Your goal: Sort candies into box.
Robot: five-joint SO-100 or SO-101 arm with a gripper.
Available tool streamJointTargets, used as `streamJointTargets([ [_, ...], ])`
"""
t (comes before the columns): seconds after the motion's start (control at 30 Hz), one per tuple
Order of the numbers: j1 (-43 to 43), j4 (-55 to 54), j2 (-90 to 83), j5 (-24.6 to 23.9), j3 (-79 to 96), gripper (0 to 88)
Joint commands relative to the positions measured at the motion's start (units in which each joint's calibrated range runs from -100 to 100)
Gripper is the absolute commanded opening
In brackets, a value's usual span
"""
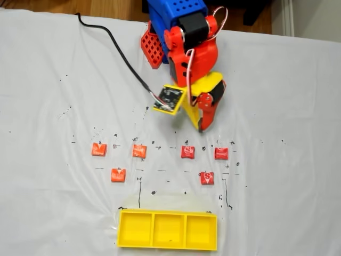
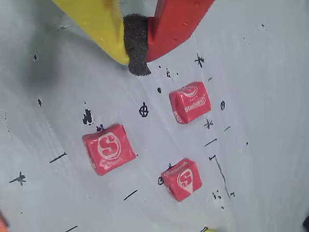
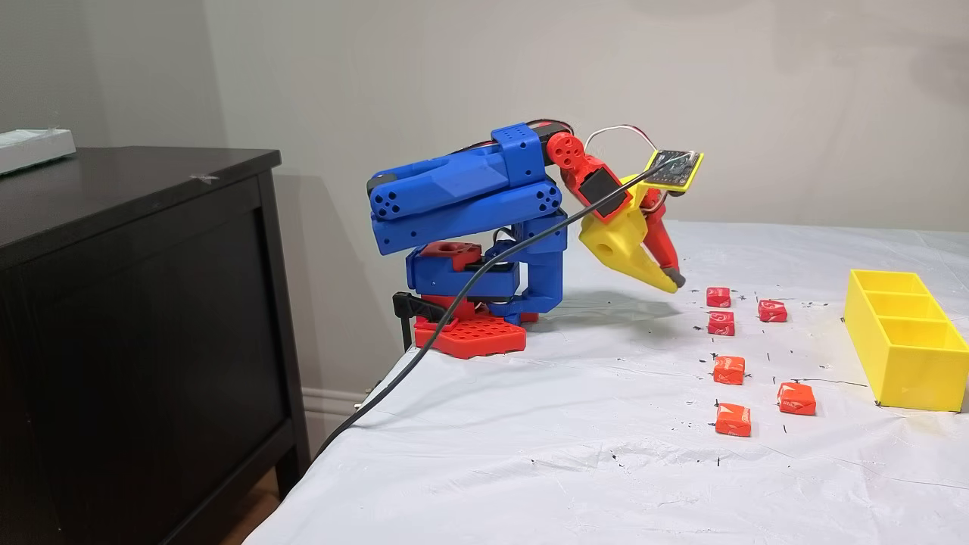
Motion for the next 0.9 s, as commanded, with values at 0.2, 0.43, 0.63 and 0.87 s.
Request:
streamJointTargets([
  [0.2, 2.37, -0.52, -0.67, -3.57, -4.97, 0.1],
  [0.43, 2.82, -3.55, -0.67, -7.37, -9.06, 0.1],
  [0.63, 4.09, -0.76, -0.67, -8.69, -16.34, 0.1],
  [0.87, 2.91, 2.68, -0.25, -9.72, -20.53, 0.0],
])
